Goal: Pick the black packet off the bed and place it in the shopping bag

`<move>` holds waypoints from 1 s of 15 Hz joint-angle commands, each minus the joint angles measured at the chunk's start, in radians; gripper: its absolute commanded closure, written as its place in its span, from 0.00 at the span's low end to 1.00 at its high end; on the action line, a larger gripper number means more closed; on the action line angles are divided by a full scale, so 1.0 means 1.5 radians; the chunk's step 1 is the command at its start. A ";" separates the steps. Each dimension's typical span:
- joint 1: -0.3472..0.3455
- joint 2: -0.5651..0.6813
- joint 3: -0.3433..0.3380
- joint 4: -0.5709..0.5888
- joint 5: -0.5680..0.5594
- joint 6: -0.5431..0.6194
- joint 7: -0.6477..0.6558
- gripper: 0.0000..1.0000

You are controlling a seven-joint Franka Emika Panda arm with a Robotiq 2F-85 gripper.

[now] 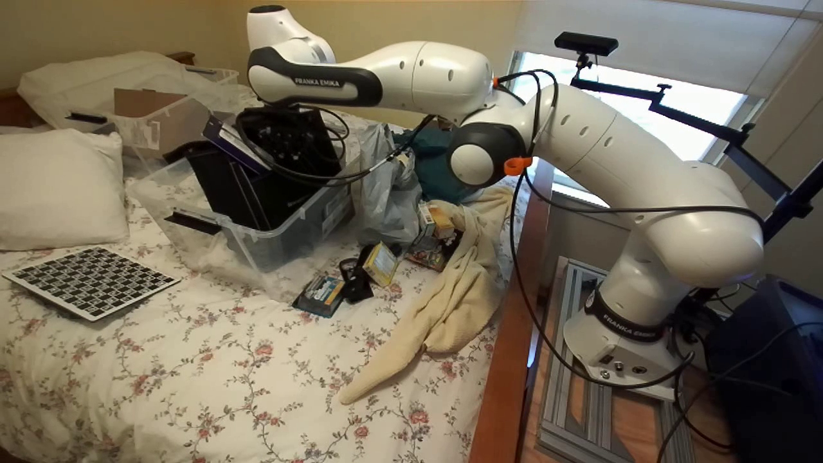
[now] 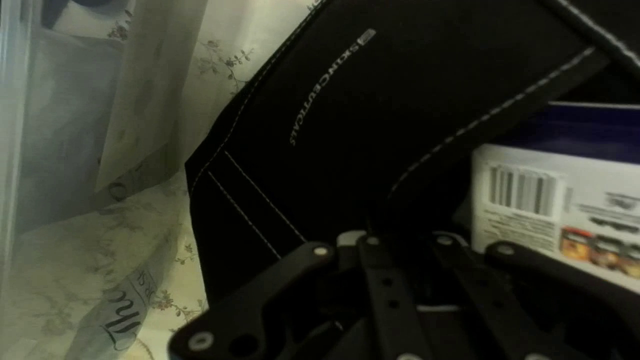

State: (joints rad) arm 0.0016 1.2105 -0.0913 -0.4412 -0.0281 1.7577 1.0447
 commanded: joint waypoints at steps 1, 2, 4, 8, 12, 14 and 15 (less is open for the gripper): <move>0.001 -0.028 -0.004 -0.008 -0.005 -0.011 -0.024 0.54; 0.001 -0.034 -0.006 -0.006 -0.006 -0.011 -0.026 0.48; -0.001 -0.049 -0.007 -0.003 -0.005 -0.007 -0.030 0.34; -0.001 -0.074 -0.001 -0.003 0.000 0.004 -0.045 0.08; 0.003 -0.081 0.007 -0.008 0.005 0.008 -0.087 0.00; 0.003 -0.080 0.015 -0.009 0.013 0.010 -0.098 0.00; 0.005 -0.078 0.020 -0.008 0.018 0.014 -0.093 0.00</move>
State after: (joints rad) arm 0.0054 1.1009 -0.0815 -0.4407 -0.0244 1.7604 0.9235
